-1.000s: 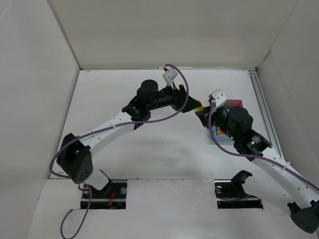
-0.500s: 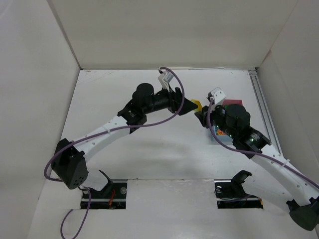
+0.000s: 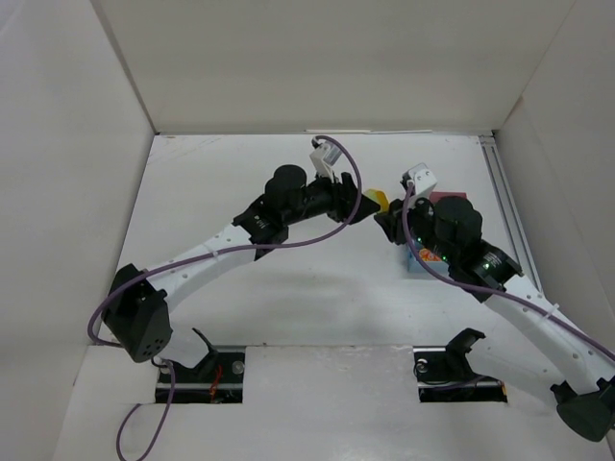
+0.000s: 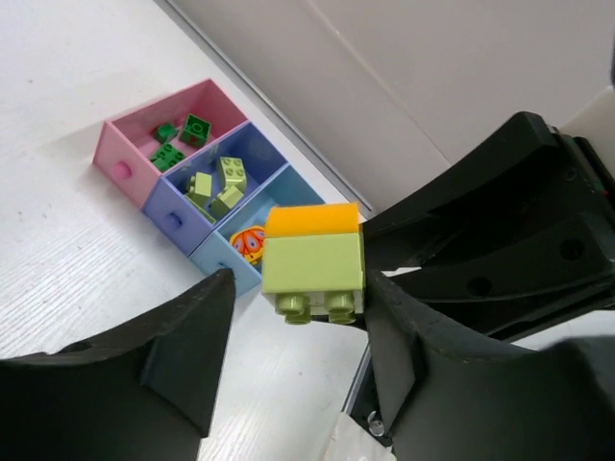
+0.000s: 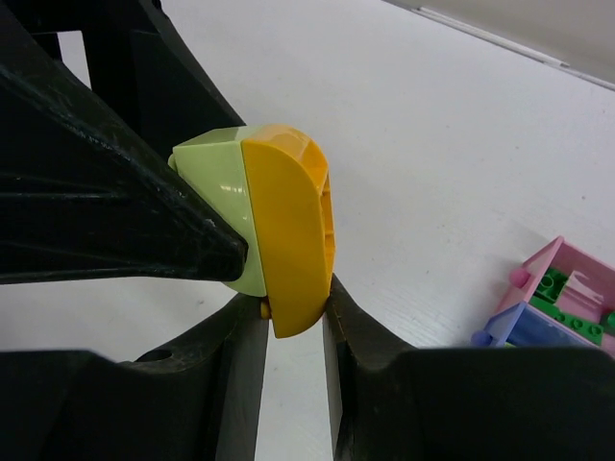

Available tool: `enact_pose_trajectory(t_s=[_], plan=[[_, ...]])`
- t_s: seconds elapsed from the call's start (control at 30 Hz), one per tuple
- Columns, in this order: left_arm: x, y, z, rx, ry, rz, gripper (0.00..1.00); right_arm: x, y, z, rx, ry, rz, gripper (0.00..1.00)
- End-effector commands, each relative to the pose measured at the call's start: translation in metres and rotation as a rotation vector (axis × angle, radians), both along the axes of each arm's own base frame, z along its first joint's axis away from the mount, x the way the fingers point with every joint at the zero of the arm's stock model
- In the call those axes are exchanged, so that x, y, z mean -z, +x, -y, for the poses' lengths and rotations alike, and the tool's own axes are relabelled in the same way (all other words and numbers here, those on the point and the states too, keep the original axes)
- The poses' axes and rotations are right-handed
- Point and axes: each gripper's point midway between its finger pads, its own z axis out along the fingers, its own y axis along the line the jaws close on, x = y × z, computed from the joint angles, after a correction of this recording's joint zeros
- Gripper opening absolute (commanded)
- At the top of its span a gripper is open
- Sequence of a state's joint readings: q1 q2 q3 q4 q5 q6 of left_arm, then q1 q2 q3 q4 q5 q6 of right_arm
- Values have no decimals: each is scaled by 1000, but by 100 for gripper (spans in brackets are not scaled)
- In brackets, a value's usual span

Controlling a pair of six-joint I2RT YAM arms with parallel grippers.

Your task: Sort the legos into containers by color

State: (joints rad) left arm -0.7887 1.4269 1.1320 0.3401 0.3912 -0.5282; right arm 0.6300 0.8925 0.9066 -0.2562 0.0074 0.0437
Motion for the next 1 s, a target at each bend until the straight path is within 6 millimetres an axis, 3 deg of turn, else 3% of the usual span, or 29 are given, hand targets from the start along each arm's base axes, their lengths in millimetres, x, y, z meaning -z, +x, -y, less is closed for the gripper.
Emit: enact_pose_trajectory(t_s=[0.0, 0.23, 0.3, 0.37, 0.47, 0.53, 0.7, 0.73, 0.77, 0.87, 0.93, 0.97], plan=[[-32, 6, 0, -22, -48, 75, 50, -30, 0, -1, 10, 54, 44, 0], [-31, 6, 0, -22, -49, 76, 19, -19, 8, -4, 46, 41, 0, 0], [-25, 5, 0, -22, -42, 68, 15, -12, 17, 8, 151, 42, -28, 0], [-29, 2, -4, -22, -39, 66, 15, -8, 29, 29, 307, 49, -39, 0], [-13, -2, -10, -30, 4, 38, 15, -7, 39, 50, 450, 9, -49, 0], [-5, -7, -17, -41, 19, 24, 15, -18, 48, 66, 522, 9, -36, 0], [11, -19, -33, -49, 61, 0, 15, -27, 60, 81, 556, 12, -5, 0], [3, -22, -35, -50, 47, 13, 15, -27, 61, 82, 545, 5, -6, 0], [14, -23, -39, -60, 69, -5, 15, -26, 63, 88, 551, -1, -5, 0], [10, -24, -46, -69, 55, 8, 15, -37, 62, 76, 453, 4, 34, 0], [15, -25, -46, -69, 62, 0, 15, -36, 58, 58, 295, -67, 90, 0], [15, -24, -47, -68, 68, 11, 15, -40, 45, 34, 129, -55, 103, 0]])
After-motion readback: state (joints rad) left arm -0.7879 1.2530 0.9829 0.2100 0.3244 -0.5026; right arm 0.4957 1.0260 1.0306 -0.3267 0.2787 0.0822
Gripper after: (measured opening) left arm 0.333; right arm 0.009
